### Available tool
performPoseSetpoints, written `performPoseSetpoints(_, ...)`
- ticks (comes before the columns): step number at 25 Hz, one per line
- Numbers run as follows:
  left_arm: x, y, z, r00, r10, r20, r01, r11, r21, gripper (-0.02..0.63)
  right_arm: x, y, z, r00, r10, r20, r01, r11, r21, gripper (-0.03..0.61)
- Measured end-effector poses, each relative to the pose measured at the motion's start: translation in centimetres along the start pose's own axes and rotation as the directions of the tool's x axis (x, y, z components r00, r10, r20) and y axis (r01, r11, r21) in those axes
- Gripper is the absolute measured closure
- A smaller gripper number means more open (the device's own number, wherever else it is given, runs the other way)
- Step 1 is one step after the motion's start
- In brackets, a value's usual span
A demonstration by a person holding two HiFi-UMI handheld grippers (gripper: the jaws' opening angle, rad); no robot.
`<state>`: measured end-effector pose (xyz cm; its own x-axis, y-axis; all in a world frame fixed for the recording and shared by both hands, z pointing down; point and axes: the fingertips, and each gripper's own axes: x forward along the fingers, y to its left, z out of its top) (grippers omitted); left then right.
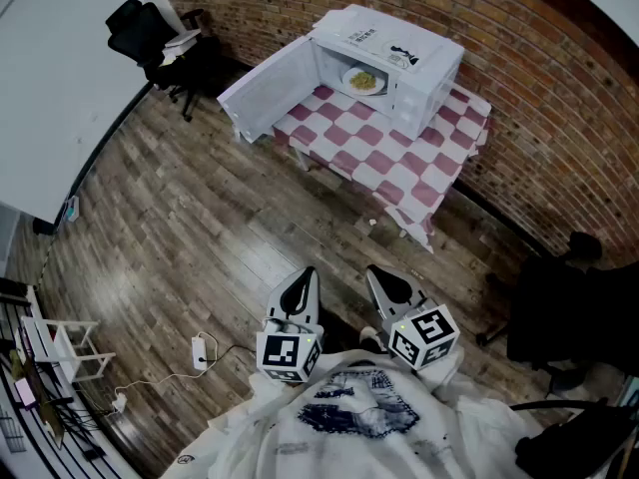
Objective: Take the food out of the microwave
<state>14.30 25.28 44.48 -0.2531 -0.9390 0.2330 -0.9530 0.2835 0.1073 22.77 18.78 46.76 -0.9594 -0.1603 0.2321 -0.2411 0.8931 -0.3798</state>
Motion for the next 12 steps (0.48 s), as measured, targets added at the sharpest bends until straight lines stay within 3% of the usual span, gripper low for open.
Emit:
performPoseSetpoints(4,-3.0,-2.1,0.8,1.000,0.019,0.022,-0.020,0.999,0.032,0.606,-2.7,2.3,-0.6,0.999,0.035,0.015,-0.035,0.999,-0.016,0.566)
performPoseSetpoints(12,-6.4,-2.5,1.0,0.994,0.085,0.070,-0.087,0.996,0.027,0.606,-3.9,6.0,-0.1,0.994,0.098,0.040,-0.095,0.993,-0.074,0.566)
